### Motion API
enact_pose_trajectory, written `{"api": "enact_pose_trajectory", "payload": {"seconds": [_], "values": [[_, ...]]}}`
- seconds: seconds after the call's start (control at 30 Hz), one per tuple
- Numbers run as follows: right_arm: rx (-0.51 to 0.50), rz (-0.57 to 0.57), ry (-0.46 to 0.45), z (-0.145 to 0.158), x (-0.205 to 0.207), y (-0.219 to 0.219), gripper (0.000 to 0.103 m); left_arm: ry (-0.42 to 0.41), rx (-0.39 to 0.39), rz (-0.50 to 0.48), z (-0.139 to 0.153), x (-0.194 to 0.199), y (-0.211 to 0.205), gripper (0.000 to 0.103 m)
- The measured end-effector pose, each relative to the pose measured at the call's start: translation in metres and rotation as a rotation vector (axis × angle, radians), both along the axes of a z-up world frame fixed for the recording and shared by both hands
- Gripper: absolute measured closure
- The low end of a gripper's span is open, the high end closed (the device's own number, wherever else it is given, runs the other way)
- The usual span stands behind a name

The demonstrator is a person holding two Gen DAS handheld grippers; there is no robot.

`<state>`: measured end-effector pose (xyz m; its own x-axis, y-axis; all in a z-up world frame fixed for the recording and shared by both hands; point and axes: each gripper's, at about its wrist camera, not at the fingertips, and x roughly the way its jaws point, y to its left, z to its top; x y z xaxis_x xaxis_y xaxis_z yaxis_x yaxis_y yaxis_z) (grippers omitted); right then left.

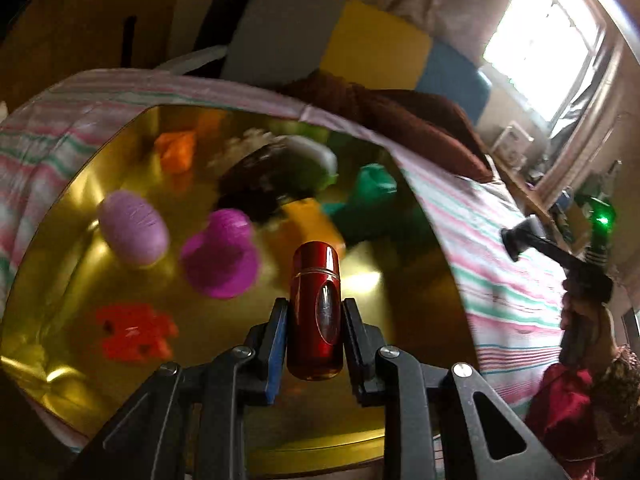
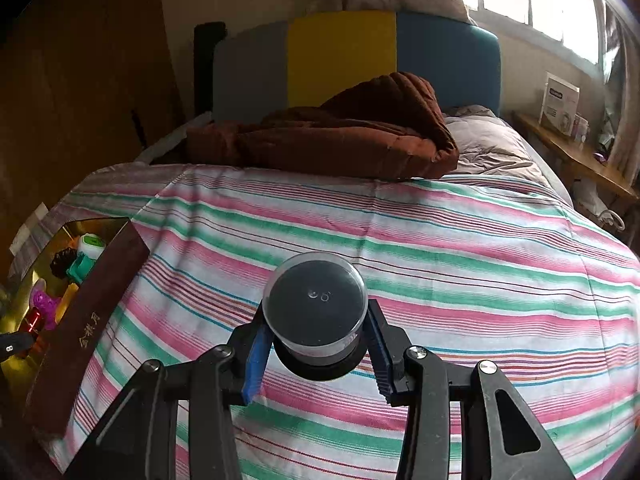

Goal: Organize rigid objects
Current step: 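Release the red cylinder into the tray while the right tool carries the jar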

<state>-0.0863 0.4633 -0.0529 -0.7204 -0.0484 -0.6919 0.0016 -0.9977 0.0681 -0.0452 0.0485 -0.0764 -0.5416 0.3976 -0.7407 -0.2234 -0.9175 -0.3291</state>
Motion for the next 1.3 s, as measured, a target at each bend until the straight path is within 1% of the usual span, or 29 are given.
{"api": "enact_pose_trajectory", "payload": {"seconds": [0.13,0.2,0.23,0.3,0.33,0.53,0.67,0.8,0.9,1.07,1.23,1.3], "values": [[0.002,0.004,0.002,0.000,0.001,-0.002,0.058,0.009,-0.039,0.028,-0.005,-0.001,-0.009,0.077],[0.003,0.005,0.000,-0.001,0.001,-0.002,0.058,0.004,-0.061,0.040,-0.007,-0.002,-0.013,0.074],[0.005,0.006,-0.001,-0.001,0.001,-0.002,0.058,0.002,-0.060,0.039,-0.007,-0.002,-0.015,0.068],[0.006,0.007,-0.004,-0.002,0.000,-0.003,0.058,0.005,-0.060,0.030,-0.007,0.000,-0.016,0.067],[0.007,0.007,-0.006,-0.002,0.000,-0.003,0.058,0.013,-0.072,0.025,-0.007,0.002,-0.015,0.065],[0.007,0.021,0.001,-0.002,0.001,-0.005,0.058,0.075,-0.092,0.047,0.001,0.019,-0.016,0.063],[-0.015,0.044,0.005,0.003,0.004,-0.012,0.058,0.075,-0.116,0.061,0.006,0.021,-0.014,0.063],[-0.044,0.112,0.018,0.017,0.013,-0.038,0.058,0.084,-0.165,0.077,0.011,0.023,-0.011,0.063],[-0.077,0.169,0.038,0.030,0.023,-0.063,0.058,0.076,-0.175,0.074,0.013,0.025,-0.009,0.063],[-0.117,0.275,0.047,0.044,0.038,-0.117,0.058,0.058,-0.206,0.079,0.016,0.027,-0.009,0.063],[-0.154,0.378,0.041,0.049,0.051,-0.174,0.058,0.068,-0.228,0.101,0.022,0.030,-0.013,0.063],[-0.141,0.404,0.036,0.047,0.054,-0.195,0.058,0.075,-0.254,0.114,0.025,0.032,-0.015,0.063]]}}
